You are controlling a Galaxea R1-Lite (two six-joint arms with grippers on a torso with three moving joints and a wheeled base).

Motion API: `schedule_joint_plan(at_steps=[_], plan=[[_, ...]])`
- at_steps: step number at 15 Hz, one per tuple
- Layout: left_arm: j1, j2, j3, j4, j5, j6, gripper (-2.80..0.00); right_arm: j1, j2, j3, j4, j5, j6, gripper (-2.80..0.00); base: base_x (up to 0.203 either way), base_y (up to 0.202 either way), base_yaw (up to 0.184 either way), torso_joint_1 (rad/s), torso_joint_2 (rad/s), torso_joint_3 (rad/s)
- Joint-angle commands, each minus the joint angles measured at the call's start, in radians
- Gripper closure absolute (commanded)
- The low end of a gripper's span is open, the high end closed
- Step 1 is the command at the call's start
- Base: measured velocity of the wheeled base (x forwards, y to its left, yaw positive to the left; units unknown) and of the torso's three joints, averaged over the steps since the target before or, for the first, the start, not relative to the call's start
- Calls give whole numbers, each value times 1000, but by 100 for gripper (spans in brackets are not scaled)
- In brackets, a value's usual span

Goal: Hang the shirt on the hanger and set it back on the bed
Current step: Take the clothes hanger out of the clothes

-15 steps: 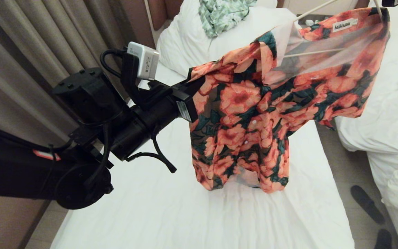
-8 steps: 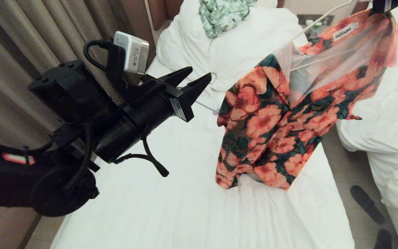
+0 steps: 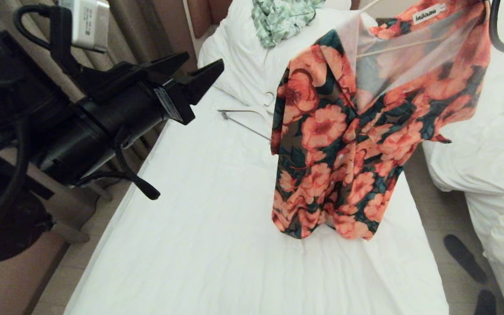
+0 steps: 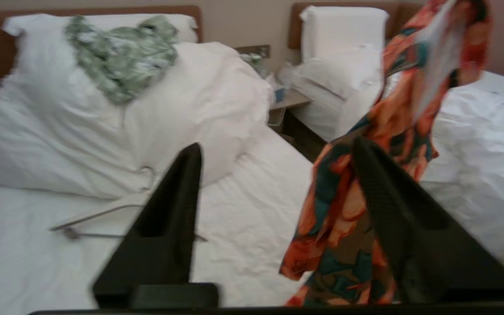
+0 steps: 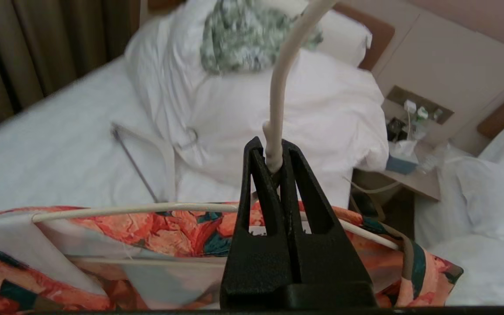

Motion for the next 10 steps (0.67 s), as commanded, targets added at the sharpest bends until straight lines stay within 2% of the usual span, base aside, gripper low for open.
schedule_joint_plan(at_steps=[1,3,4,6,7,10], plan=[[51,-7,-16,-6,-2,-3,0,20,23,1,-53,1,0,0,0,0,0,0,0,0],[91,-8,-25,-13,-2,-9,0,41,59,1,-167,1,0,0,0,0,0,0,0,0],[106,-6,-26,-33,0,-36,0,55,84,-2,-233,0,0,0,0,0,0,0,0,0],[116,7,-26,-156,-12,-121,0,84,143,-5,-335,-4,-1,0,0,0,0,0,0,0],[126,29,-25,-226,-39,-142,0,100,178,-9,-408,-8,0,0,0,0,0,0,0,0],[139,58,-37,-262,-51,-147,0,142,256,-14,-597,-9,-4,0,0,0,0,0,0,0]])
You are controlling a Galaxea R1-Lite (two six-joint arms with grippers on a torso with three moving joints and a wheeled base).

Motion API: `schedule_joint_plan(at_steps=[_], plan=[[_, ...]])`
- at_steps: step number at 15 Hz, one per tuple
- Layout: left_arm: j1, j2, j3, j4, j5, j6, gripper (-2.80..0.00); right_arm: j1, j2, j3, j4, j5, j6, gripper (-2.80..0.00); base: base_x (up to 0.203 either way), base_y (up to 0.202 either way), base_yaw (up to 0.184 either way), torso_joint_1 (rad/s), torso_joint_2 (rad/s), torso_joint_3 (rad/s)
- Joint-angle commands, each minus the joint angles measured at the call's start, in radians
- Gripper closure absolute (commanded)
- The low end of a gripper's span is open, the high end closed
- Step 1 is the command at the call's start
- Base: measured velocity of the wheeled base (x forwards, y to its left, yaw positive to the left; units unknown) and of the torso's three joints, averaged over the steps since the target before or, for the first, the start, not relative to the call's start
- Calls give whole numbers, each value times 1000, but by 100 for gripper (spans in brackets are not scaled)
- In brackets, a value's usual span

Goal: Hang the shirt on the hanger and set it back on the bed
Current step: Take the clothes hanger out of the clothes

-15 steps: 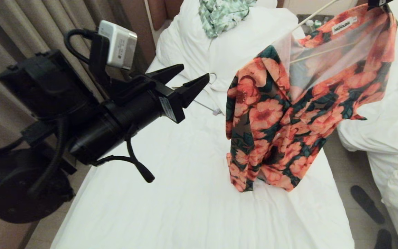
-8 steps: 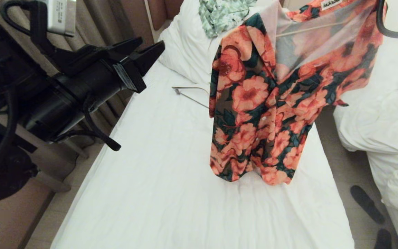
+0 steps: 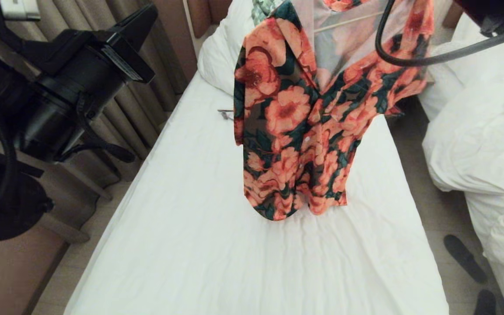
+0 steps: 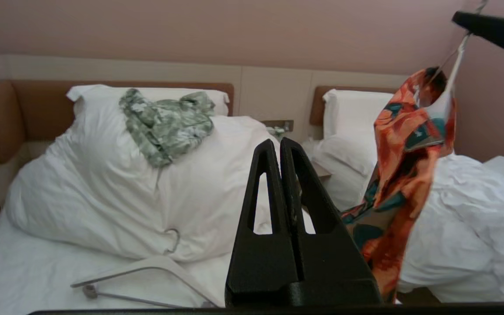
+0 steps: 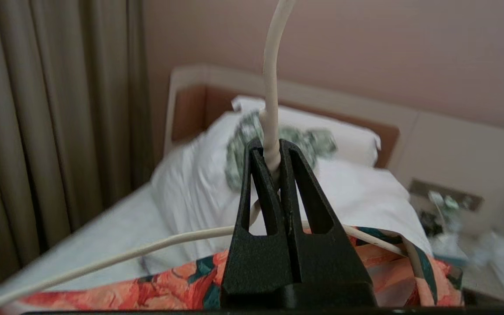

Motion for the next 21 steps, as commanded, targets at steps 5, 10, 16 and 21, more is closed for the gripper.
schedule_joint_plan(at_steps=[5,10,16,21], plan=[[0,20,-1,-11,-3,-1,0,16,35,3,-6,-11,60,0,0,0,0,0,0,0],[0,11,-12,-9,-2,-6,0,12,-71,6,405,-108,111,0,0,0,0,0,0,0],[-6,10,-8,-11,-4,-7,0,6,-71,4,424,-108,106,0,0,0,0,0,0,0],[-156,-13,-19,198,79,6,0,14,-73,5,499,-122,96,0,0,0,0,0,0,0]])
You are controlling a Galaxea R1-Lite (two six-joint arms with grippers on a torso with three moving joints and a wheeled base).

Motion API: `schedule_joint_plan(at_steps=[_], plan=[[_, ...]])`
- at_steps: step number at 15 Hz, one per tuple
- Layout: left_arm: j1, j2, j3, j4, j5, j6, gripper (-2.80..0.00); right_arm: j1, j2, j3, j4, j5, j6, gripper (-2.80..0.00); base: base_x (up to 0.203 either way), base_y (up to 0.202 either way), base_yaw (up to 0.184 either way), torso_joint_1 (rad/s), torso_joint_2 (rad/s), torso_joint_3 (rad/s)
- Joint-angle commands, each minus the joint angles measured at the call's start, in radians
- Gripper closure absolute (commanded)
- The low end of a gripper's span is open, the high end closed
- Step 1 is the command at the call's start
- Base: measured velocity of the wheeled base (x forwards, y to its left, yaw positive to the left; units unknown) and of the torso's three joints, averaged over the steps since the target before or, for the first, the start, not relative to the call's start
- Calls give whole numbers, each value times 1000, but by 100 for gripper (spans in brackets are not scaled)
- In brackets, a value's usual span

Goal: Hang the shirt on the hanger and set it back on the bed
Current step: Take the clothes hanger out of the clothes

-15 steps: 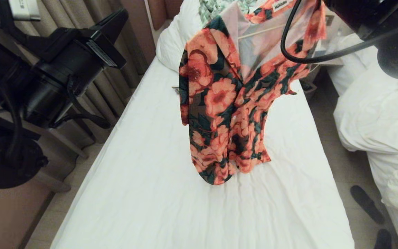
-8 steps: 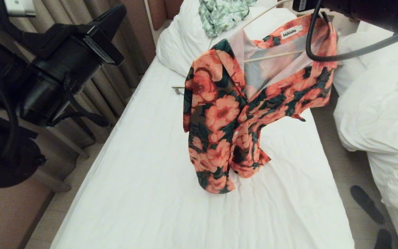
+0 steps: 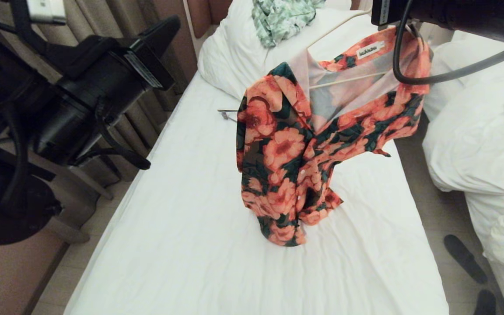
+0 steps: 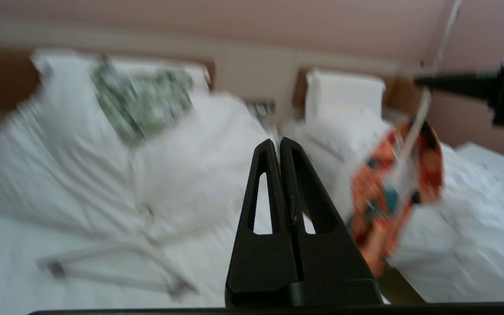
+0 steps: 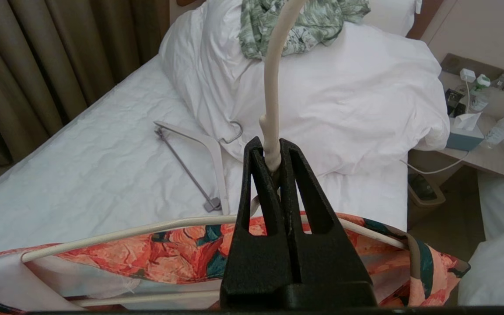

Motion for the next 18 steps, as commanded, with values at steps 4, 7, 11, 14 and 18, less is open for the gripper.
schedule_joint_plan(at_steps=[4,7,11,14,18], plan=[[-315,58,-134,373,388,53,0,3,-3,-2,11,-34,-13,0,0,0,0,0,0,0],[-475,151,-208,485,539,-1,0,3,-3,-2,14,-53,-13,0,0,0,0,0,0,0],[-513,196,-246,515,602,-52,0,-2,-6,-2,40,-53,-15,0,0,0,0,0,0,0],[-524,197,-253,512,601,-86,-280,1,-6,0,40,-53,-13,0,0,0,0,0,0,0],[-510,195,-259,470,599,-101,-280,9,-11,8,44,-53,-13,0,0,0,0,0,0,0]])
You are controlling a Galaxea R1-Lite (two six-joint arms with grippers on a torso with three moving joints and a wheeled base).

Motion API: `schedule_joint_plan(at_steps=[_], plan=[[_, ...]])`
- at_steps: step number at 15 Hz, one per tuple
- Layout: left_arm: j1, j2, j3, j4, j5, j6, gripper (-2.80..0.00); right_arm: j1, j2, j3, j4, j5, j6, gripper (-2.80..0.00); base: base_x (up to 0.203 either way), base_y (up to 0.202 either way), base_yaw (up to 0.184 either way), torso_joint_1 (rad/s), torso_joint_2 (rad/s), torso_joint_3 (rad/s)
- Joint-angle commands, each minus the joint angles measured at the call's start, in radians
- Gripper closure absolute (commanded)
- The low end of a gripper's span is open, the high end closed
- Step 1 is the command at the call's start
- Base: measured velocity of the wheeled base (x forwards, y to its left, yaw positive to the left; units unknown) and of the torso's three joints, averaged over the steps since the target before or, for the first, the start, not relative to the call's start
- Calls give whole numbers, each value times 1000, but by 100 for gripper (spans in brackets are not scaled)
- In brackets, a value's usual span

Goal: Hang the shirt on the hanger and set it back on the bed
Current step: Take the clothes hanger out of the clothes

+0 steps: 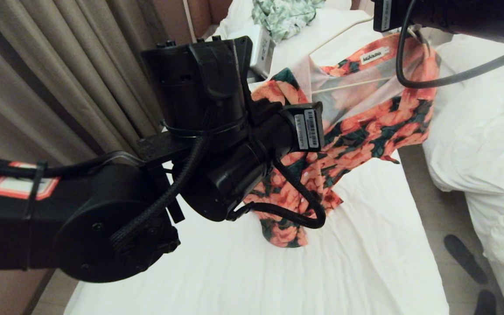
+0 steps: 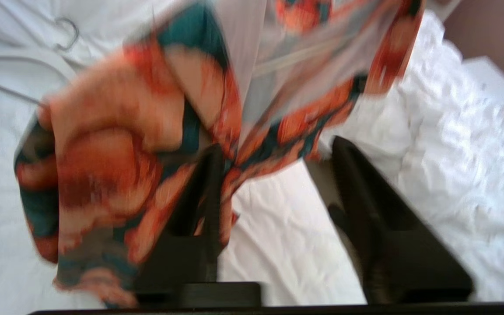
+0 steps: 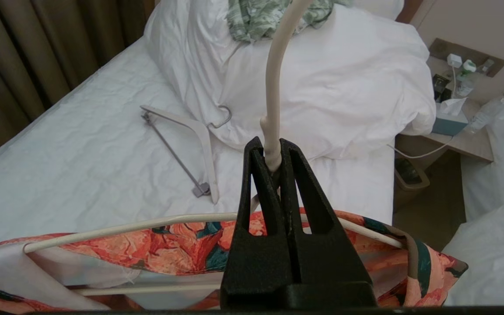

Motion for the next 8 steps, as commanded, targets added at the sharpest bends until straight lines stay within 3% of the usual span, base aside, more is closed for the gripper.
schedule_joint_plan(at_steps=[1,8], plan=[[11,1,-1,-39,3,1,-280,3,-2,2,0,-2,-2,0,0,0,0,0,0,0],[34,4,-1,-109,0,-1,-280,20,-4,4,0,-2,0,0,0,0,0,0,0,0]])
